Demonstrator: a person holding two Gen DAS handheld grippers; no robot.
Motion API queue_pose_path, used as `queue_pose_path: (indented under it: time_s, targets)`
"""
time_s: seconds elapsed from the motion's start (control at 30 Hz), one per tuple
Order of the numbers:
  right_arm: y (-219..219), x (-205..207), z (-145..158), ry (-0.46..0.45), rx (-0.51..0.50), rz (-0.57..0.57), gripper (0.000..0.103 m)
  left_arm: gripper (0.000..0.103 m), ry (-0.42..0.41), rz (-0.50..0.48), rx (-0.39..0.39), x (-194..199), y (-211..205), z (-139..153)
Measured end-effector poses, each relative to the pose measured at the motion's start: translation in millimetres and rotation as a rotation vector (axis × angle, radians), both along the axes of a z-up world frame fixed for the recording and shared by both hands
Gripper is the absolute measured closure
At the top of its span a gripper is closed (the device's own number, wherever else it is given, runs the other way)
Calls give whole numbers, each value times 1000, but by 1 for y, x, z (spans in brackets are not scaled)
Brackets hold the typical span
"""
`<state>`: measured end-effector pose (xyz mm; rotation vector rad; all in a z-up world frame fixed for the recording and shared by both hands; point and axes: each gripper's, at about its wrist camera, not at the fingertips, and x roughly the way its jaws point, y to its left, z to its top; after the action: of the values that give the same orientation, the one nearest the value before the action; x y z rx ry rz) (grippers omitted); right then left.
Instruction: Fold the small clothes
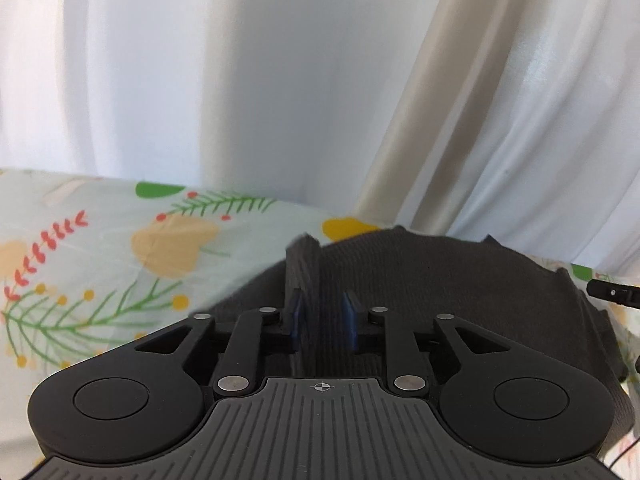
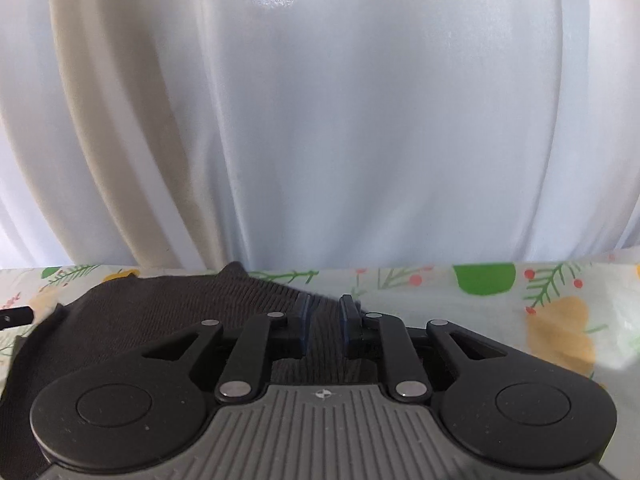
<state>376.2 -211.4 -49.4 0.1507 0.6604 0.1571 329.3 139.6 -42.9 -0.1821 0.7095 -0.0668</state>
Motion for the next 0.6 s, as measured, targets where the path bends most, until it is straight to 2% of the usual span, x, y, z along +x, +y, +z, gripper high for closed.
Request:
queue_pose_path:
  time_s: [0.03,0.07,0.17,0.23,0.3,0.37,0.4,0.53,0.6]
  targets:
    - [-4,-10,-2,17,20,18,73,68,9,-2,-21,-12,2,-2]
    - [-8,-21,-4,32,38,34,71,67,18,-9,-48,-24,6,-5]
    - [-18,-49,-16,110,99,78,70,62,65,-39,-131,-46,12,-14]
    - [-22,-62,-24,149,140,90,70,64,86,-56,-157,-51,10,-20]
    - [-21,-66,-30,150,148,89,71,72,100,-47,-148,-52,8,-25]
    - [-18,-67,-33,148,151,73,81,84,101,-42,-156,-49,7,-27]
    - [-17,-67,-33,150,164,68,94,91,105,-37,-157,-47,7,-26]
    - [-10,-70,-25,111,121,40,95,92,58,-2,-99,-53,6,-13]
    - [-8,-71,-22,87,72,15,95,92,78,24,-80,-51,9,-17]
